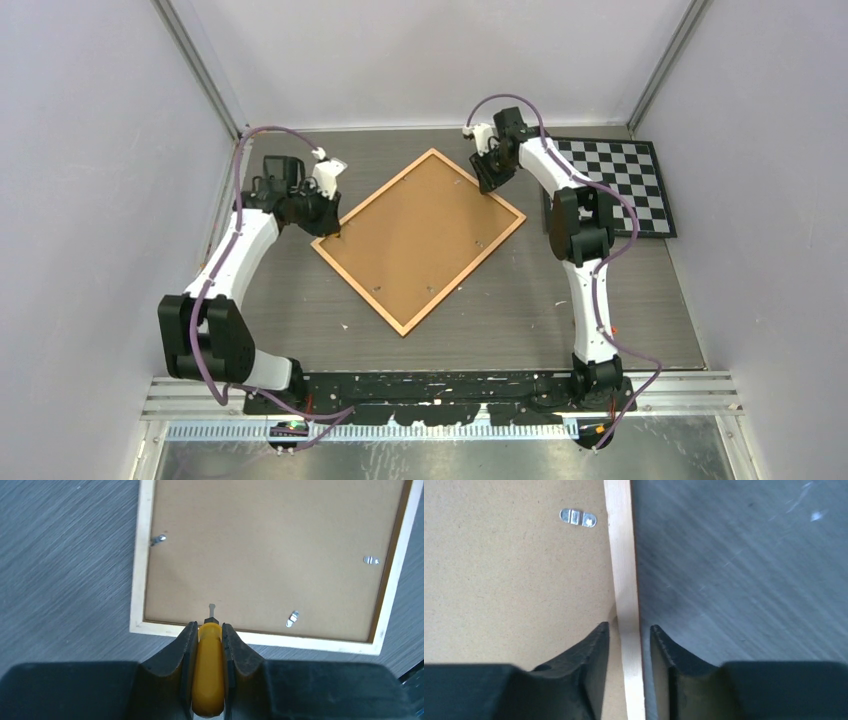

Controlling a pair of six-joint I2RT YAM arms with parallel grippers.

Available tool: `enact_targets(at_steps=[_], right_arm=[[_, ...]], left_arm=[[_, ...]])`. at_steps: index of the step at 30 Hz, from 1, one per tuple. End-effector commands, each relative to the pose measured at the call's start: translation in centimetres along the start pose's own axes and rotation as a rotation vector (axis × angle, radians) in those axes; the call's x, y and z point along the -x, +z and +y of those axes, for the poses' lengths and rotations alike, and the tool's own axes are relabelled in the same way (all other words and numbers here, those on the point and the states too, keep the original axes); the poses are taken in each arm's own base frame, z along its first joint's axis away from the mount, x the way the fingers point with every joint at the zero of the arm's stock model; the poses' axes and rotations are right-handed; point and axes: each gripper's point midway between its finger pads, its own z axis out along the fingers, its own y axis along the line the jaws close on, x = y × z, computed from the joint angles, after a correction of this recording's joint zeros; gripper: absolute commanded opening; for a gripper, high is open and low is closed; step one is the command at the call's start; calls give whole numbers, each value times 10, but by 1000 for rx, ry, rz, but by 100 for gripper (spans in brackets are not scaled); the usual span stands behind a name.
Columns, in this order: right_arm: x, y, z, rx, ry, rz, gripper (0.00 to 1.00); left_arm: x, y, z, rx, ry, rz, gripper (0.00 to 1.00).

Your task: Take the photo out of the frame

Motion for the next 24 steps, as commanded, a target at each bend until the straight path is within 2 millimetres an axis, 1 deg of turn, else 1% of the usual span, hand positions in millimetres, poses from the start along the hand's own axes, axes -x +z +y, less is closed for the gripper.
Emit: enact_targets(at_steps=[1,2,5,6,11,14,17,18,20,24], right_arm=[[47,-23,-21,-102,50,-151,46],[45,-24,-19,-104,62,-144,49],[37,-26,-16,-107,117,-124,54],[35,-27,-15,-109,135,-116,54],[16,-17,-9,-95,220,-57,54],[5,-10,-7,-94,232,-22,52],[-9,-6,-3,-80,226,15,43],[-12,-6,1,-67,222,23,38],[-22,-4,8,-39,209,47,30],[-42,-5,29,36,170,99,15]], left_arm=[[14,1,-13,-17,225,-46,0],[17,4,-12,-12,247,-50,0],[29,15,-4,7,294,-56,0],[33,19,-2,13,309,-55,0],[50,42,11,34,366,-52,0],[57,53,18,38,366,-49,0],[64,61,24,54,368,-52,0],[67,62,26,60,368,-56,0],[69,65,26,56,363,-56,0],[70,64,25,50,361,-64,0]])
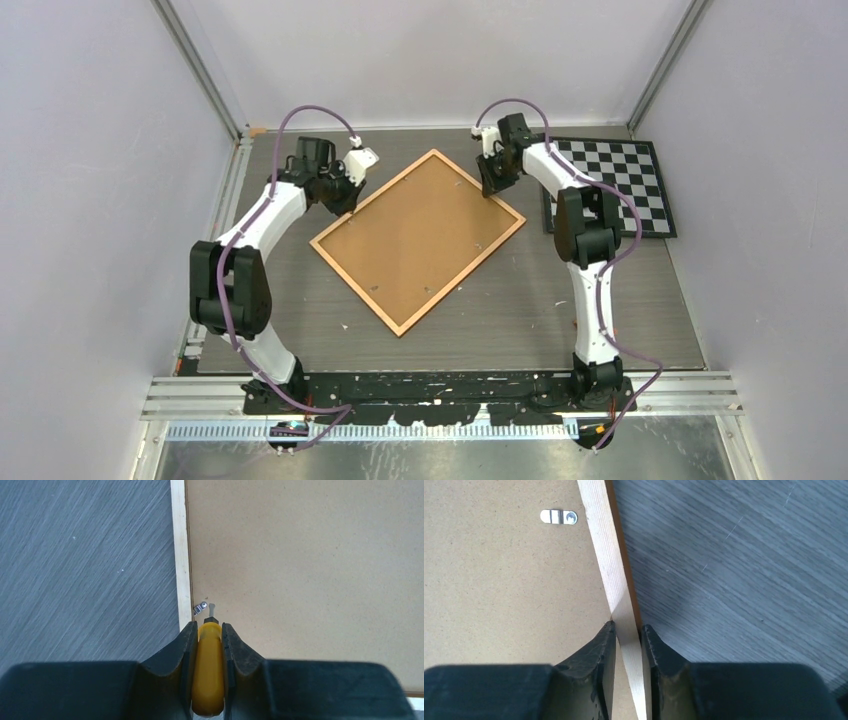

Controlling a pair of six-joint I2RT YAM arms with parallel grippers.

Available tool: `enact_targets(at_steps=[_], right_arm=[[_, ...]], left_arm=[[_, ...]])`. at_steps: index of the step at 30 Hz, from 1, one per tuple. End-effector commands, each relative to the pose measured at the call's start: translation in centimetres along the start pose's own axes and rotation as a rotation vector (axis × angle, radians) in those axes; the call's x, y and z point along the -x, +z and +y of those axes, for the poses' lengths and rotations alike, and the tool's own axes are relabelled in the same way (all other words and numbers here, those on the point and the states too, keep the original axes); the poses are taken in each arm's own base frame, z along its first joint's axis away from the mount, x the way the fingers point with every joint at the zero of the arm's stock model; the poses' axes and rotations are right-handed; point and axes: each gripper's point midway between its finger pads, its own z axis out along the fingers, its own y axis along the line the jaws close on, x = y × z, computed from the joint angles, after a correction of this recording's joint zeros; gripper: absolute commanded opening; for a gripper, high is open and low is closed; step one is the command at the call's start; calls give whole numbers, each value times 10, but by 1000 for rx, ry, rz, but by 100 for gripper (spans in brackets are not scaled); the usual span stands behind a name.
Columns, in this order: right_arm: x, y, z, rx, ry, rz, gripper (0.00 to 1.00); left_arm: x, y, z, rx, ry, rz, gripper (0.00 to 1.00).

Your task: Take the photo out of the frame

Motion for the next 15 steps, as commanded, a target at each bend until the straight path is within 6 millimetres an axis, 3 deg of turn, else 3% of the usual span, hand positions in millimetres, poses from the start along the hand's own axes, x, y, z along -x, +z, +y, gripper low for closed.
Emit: enact_targets(at_steps=[1,7,15], right_arm=[[-45,-14,27,91,-28,133,12],[-69,-24,53,157,-150,171,5],[-51,-13,44,100,-114,151,4]], left_arm=[[26,-7,11,38,40,-74,0],[20,-13,-1,3,73,-74,0],[10,-13,-8,-9,130,-40,0]])
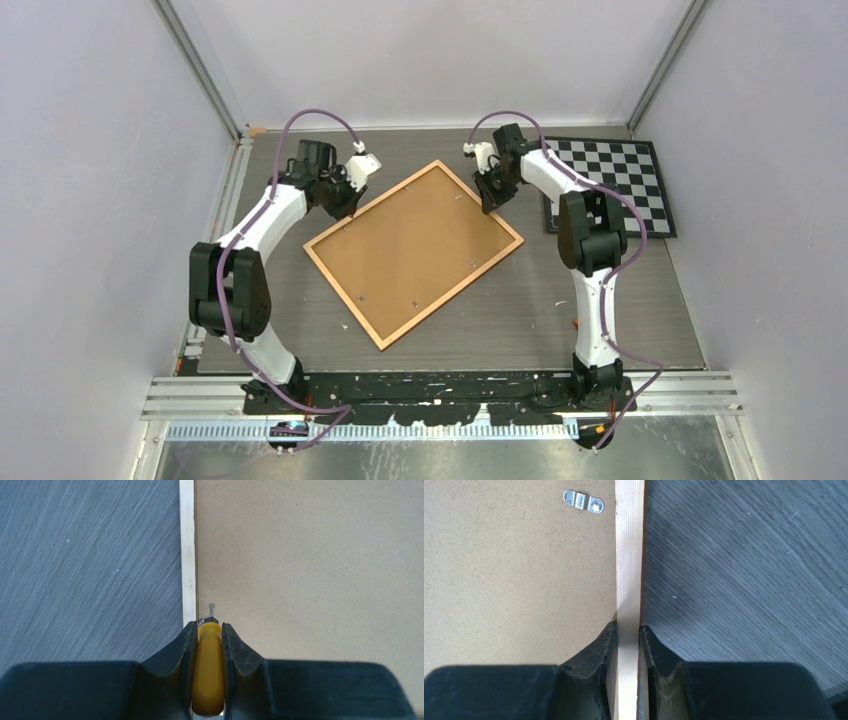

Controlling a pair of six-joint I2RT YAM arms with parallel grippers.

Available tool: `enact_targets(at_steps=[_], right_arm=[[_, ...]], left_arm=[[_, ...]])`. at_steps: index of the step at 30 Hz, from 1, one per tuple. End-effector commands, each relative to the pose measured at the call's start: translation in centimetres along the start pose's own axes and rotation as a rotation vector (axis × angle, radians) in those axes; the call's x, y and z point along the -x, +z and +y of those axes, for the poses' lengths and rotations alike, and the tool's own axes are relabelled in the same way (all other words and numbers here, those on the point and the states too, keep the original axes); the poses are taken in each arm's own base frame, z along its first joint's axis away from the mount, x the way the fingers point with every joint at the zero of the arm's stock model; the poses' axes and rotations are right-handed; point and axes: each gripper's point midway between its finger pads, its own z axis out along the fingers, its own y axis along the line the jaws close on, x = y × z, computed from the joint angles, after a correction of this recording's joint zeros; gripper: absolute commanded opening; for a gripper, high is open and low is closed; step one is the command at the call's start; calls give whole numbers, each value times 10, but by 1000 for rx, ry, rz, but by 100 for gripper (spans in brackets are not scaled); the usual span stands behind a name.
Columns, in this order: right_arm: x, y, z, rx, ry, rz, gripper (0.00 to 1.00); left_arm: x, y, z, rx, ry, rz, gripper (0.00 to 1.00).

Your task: Take the photo out of the frame

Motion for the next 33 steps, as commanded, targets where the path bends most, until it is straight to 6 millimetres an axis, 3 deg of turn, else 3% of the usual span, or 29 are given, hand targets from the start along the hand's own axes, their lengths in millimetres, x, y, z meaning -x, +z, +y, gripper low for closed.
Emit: enact_targets(at_steps=[1,11,20,33], right_arm=[[-9,8,9,18,19,62,4],[-7,7,10,11,65,56,3],[-12,6,7,-9,62,67,2],[-13,7,-2,-24,83,74,1]], left_arm=[[12,-11,-3,9,84,-36,0],[3,7,12,73,107,27,0],[-19,16,17,87,135,115,0],[-43,-4,4,68,195,182,0]])
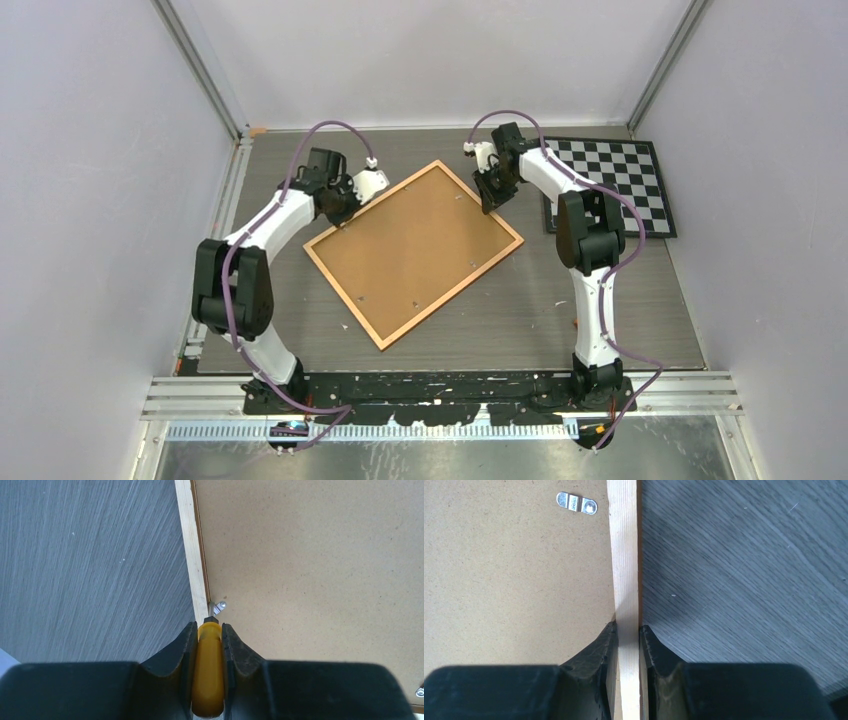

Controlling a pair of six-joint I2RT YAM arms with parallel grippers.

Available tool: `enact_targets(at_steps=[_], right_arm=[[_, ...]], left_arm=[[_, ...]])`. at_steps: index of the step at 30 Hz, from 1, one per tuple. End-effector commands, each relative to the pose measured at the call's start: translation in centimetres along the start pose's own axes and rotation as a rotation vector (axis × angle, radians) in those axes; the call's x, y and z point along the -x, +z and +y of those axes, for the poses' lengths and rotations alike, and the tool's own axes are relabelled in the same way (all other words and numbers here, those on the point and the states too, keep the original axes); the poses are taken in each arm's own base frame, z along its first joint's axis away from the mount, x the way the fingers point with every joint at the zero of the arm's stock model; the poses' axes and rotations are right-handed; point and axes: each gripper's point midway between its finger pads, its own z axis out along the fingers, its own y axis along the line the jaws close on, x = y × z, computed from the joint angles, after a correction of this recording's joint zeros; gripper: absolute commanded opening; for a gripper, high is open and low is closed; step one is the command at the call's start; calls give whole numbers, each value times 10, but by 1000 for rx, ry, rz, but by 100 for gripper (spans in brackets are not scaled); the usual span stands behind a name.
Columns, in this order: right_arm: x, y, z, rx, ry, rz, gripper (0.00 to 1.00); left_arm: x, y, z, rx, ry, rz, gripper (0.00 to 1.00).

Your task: Take the photo out of the frame

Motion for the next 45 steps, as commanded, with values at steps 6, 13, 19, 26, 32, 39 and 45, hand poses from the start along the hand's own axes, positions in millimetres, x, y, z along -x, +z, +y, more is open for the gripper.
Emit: enact_targets(at_steps=[6,13,19,26,32,39,45], right_arm=[[-12,8,-1,-7,41,47,1],[-12,8,-1,-8,42,49,1],[-13,9,-1,-5,53,49,1],[-14,9,1,-1,64,51,1],[-15,10,1,1,70,52,1],[-16,10,2,2,77,53,1],[-19,10,3,3,78,59,1]], left_arm=[[-25,-18,-2,17,30,75,0],[-25,-24,-7,-2,54,69,0],[-22,-23,-17,-44,23,43,0],[-17,-21,-1,48,-20,25,0],[-5,-26,12,116,-16,-31,0],[1,-20,11,113,-44,-62,0],[8,-17,8,95,-74,-95,0]])
